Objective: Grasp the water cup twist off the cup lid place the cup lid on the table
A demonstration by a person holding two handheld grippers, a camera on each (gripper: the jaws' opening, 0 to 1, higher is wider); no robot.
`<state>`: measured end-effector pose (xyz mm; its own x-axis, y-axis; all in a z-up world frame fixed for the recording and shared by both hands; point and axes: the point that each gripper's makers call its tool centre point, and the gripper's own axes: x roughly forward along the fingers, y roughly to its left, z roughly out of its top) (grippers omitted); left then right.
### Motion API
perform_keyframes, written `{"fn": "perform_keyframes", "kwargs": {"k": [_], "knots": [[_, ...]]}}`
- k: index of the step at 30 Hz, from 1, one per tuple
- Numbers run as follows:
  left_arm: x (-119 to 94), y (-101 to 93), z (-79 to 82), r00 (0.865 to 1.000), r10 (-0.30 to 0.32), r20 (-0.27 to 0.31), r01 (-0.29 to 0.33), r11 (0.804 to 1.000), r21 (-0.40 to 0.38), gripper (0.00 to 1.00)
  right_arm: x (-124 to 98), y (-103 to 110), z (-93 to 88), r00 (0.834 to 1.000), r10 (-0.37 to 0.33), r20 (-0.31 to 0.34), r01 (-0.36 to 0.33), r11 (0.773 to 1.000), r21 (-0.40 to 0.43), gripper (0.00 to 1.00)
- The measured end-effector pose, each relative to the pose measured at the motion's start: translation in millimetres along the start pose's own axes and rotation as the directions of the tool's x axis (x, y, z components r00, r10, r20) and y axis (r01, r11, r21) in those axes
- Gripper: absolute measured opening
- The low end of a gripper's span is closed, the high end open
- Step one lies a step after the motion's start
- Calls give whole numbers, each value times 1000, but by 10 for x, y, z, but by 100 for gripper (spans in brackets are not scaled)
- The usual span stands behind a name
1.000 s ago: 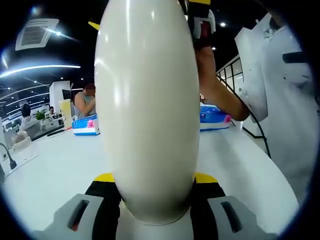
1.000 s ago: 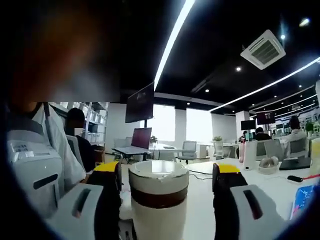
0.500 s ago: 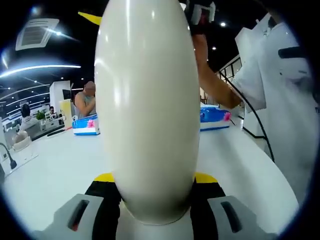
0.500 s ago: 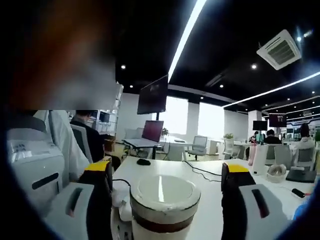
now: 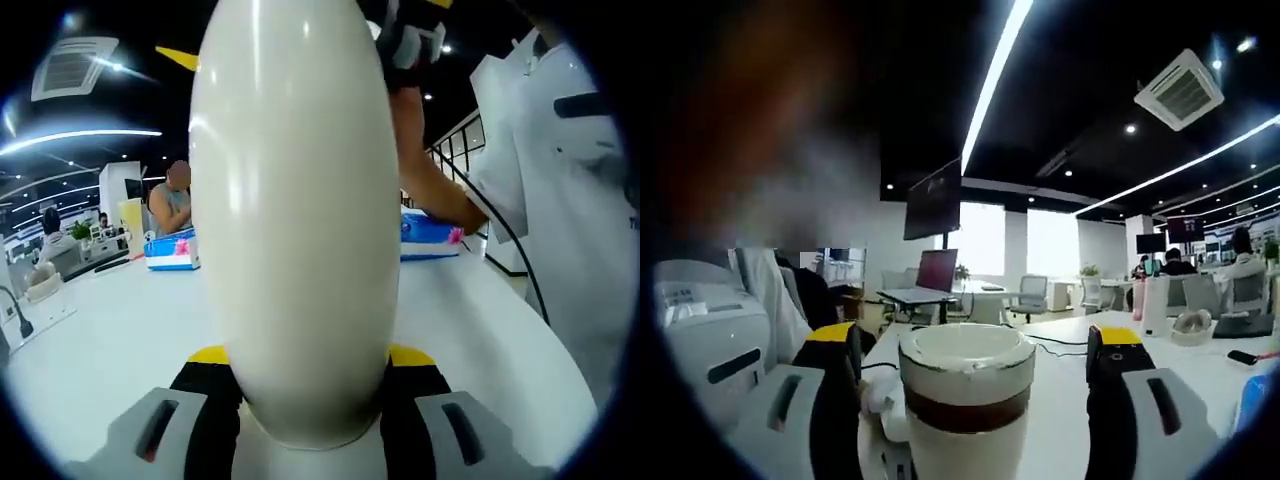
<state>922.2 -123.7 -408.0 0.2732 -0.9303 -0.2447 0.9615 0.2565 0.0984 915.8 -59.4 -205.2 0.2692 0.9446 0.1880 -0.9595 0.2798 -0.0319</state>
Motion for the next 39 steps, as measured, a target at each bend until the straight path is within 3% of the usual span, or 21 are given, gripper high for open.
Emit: {"fn": "perform_keyframes", "kwargs": {"k": [4,11,15,16,18,21,22,24,29,30,33,36,38,39], "knots": [[0,0,-1,1000,0,0,0,1000,0,55,-28,1,-15,1000,-24,-1,24,1000,12,95],[0,-3,-3,1000,-1,0,1,1000,1,55,-23,64,-6,995,-91,-34,90,995,-39,94],[0,-5,-3,1000,0,0,0,1000,1,55,-60,7,-49,980,-183,-84,178,982,-59,93],[-1,-6,-3,1000,0,0,0,1000,1,55,-81,-14,-66,969,-221,-107,215,974,-70,92],[-1,-7,-3,1000,0,0,0,1000,1,55,-96,-16,-47,961,-256,-105,247,965,-85,91],[-3,-7,-2,1000,0,0,0,1000,1,55,-140,-23,-90,933,-333,-134,315,939,-137,91],[-4,-7,-2,1000,0,0,0,1000,1,55,-165,-26,-125,911,-383,-151,361,920,-153,92],[-5,-8,-2,1000,0,0,0,1000,1,55,-175,-20,-141,901,-405,-159,379,910,-167,92],[-9,-7,-2,1000,1,0,-1,1000,1,55,-248,-55,-177,840,-515,-171,474,850,-230,92],[-9,-7,-2,1000,1,0,-1,1000,1,55,-292,-89,-188,813,-553,-180,515,829,-219,92],[-10,-8,-2,1000,1,0,-1,1000,1,55,-343,-115,-141,788,-595,-158,571,802,-173,91],[-11,-9,-4,1000,1,0,-1,1000,0,55,-410,-148,-102,744,-651,-151,626,758,-184,89],[-11,-9,-4,1000,2,0,-2,1000,0,55,-400,-129,-77,739,-659,-140,633,750,-189,88],[-10,-8,-5,1000,1,0,-1,1000,0,55,-402,-127,-62,729,-672,-132,649,739,-182,88]]}}
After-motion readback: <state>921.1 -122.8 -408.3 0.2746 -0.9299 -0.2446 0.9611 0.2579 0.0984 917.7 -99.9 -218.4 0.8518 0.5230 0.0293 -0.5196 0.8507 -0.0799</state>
